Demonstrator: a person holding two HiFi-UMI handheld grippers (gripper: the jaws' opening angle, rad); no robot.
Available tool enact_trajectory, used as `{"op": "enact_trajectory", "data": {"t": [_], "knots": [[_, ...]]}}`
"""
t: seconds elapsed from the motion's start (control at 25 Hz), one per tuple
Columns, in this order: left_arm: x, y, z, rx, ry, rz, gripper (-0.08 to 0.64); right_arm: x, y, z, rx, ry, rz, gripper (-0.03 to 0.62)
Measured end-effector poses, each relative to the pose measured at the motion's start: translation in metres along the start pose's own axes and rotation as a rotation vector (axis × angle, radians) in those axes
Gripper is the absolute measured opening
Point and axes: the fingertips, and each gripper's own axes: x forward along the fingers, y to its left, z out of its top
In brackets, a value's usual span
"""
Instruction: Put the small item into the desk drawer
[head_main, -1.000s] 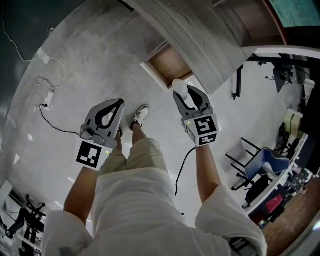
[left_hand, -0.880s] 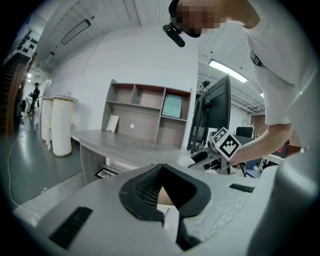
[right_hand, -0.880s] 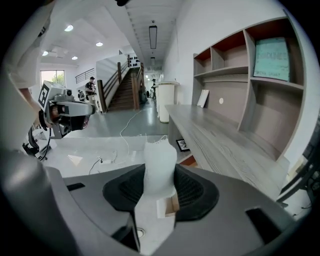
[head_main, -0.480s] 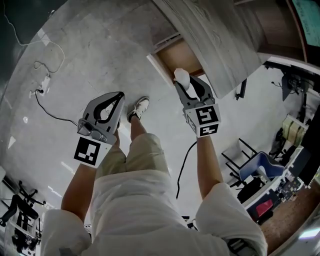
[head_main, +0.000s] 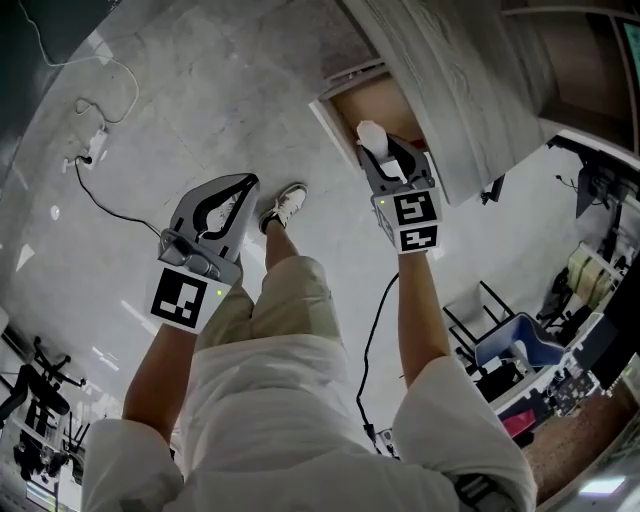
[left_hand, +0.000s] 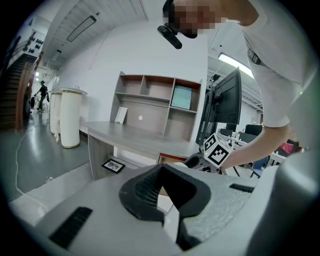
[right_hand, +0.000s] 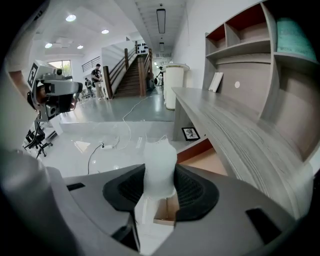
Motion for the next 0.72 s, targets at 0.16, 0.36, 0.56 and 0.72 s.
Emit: {"op": "enact_trajectory", "data": {"t": [0.16, 0.36, 0.56, 0.72], "knots": [[0.003, 0.002, -0.001, 0.002, 0.003, 0.013, 0.005, 0.013, -0.001, -0.003, 0.002, 0.014, 0.010, 0.161], [0.009, -0.002, -0.003, -0.005, -0.010, 0.018, 0.005, 0.024, -0.001, -0.010, -0.007, 0.033, 0.017, 0.161], [0.013, -0.006, -0.004, -0.009, -0.010, 0.020, 0.005, 0.033, -0.003, -0.017, -0.060, 0.071, 0.008, 0.161], [0.013, -0.007, -0.004, -0.009, -0.006, 0.031, 0.005, 0.042, -0.006, -0.026, -0.081, 0.106, -0.001, 0.161]]}}
